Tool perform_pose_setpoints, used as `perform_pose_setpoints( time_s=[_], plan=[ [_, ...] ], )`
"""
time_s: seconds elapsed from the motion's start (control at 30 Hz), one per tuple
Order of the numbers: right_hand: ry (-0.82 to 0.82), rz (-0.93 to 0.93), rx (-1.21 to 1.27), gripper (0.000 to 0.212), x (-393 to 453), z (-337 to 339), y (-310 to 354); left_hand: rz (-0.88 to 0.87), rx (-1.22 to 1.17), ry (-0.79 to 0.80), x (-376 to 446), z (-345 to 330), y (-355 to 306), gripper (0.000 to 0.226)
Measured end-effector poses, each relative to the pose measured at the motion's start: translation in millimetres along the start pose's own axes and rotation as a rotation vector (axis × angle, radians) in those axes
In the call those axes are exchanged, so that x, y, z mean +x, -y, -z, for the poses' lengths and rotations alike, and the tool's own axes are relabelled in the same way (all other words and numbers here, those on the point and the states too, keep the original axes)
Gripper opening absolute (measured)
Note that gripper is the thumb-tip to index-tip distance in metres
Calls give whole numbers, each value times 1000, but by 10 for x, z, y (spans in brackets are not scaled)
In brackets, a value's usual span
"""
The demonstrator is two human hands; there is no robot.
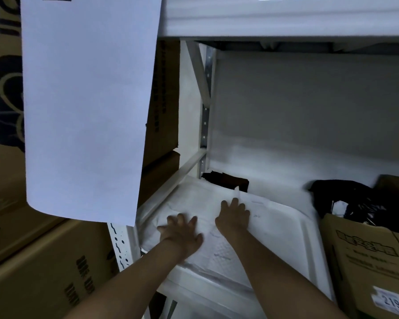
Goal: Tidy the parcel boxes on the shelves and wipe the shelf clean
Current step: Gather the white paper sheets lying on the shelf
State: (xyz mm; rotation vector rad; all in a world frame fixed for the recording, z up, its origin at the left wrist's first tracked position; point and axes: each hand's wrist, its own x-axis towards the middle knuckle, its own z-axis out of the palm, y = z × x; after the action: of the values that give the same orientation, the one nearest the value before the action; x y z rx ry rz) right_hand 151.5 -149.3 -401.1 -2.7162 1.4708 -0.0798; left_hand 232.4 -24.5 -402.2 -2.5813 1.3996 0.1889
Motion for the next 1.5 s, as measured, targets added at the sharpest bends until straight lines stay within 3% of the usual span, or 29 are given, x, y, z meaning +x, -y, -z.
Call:
perform_pose_setpoints(
  time_s=[0.1, 0.23, 0.37, 0.5, 0.6, 0.67, 0.73, 0.93, 1.03, 1.17, 1.3, 1.5],
  plan=[
    [-62, -6, 12, 41, -61, 25, -39, -5, 28, -49, 0, -2, -5, 58],
    [-21, 33, 154, 34, -123, 10, -61, -176, -60, -190, 15, -45, -46, 42],
    [-45, 91, 290, 35, -162, 21, -114, -292, -201, -226, 16, -54, -139, 46],
    [-124, -4, 582, 23, -174, 153, -174, -285, -424, -233, 2, -13, -203, 46],
    [-217, -95, 717, 26, -201, 361, -297, -201, -836, -319, 42, 83, -276, 33],
    [-266, -108, 722, 26, -237, 494, -409, -65, -1306, -303, 46, 208, -365, 30],
    [-297, -117, 694, 23, -270, 604, -543, 0, -1538, -259, 64, 307, -483, 32],
    [-283, -174, 547, 24, -386, 934, -965, -360, -1204, -174, 38, 382, -939, 26],
    [-253, -175, 397, 21, -468, 1064, -1165, -451, -1108, -172, -33, 368, -1176, 23],
    [-206, -218, 311, 18, -497, 1137, -1395, -532, -1058, -183, -102, 342, -1395, 30],
    [-108, -250, 295, 39, -578, 1093, -1583, -616, -952, -19, -110, 319, -1538, 42],
    [-47, -304, 225, 44, -760, 897, -1649, -594, -401, 44, -120, 230, -1598, 59]
  ],
)
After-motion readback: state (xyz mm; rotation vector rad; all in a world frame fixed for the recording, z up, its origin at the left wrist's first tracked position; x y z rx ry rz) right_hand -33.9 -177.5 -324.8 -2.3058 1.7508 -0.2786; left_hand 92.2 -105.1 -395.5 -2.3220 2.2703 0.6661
